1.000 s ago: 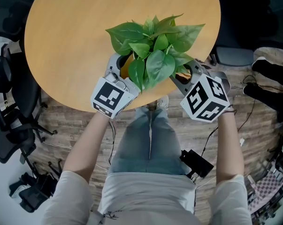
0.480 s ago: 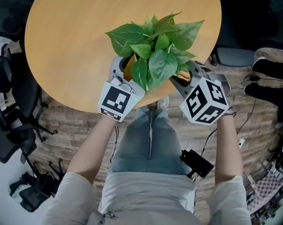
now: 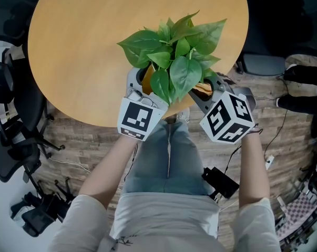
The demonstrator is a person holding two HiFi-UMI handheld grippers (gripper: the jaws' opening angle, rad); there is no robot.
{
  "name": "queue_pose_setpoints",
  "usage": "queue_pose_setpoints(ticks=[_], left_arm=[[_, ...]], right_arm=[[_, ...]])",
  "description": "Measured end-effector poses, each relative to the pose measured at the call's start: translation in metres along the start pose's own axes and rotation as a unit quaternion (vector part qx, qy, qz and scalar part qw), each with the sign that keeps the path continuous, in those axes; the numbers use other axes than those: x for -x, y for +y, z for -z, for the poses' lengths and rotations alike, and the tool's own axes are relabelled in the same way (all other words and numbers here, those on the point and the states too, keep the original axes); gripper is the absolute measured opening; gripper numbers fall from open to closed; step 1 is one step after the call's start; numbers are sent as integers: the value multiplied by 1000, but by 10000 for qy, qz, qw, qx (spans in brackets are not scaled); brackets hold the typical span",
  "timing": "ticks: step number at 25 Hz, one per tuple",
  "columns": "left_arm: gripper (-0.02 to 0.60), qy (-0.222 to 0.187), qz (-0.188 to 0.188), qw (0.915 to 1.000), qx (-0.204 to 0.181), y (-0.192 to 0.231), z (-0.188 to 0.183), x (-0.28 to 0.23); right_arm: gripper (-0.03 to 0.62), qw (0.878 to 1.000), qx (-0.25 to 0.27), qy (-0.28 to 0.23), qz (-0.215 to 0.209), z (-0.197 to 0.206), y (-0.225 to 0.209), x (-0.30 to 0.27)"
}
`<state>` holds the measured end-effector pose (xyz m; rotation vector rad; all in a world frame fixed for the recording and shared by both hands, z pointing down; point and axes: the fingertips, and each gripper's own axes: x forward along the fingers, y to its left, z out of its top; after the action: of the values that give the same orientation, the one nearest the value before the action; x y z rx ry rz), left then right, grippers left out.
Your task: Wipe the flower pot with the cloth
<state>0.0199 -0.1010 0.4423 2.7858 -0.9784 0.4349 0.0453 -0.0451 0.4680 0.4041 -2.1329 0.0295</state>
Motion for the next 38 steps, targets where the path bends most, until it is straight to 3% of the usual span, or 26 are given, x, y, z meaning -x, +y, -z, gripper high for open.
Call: queue_pose_setpoints(ticks=[6,17,29,38], left_arm=[[430,-29,-38,10000,-14,0,1,0],[433,-118,39,9999,-59,-3,-2,3],[456,30,23,9994,349,3,-1,27],[453,186,3,9980,602,-9,-13,67]], right_arm=[[61,10000,-29,-38,-37,1,0,-1],[61,9975,-605,-329,146,8,2,7],[61,9912,-1231,-326,352,20,7,30],[61,9737,-2044,-766,656,14,11,73]])
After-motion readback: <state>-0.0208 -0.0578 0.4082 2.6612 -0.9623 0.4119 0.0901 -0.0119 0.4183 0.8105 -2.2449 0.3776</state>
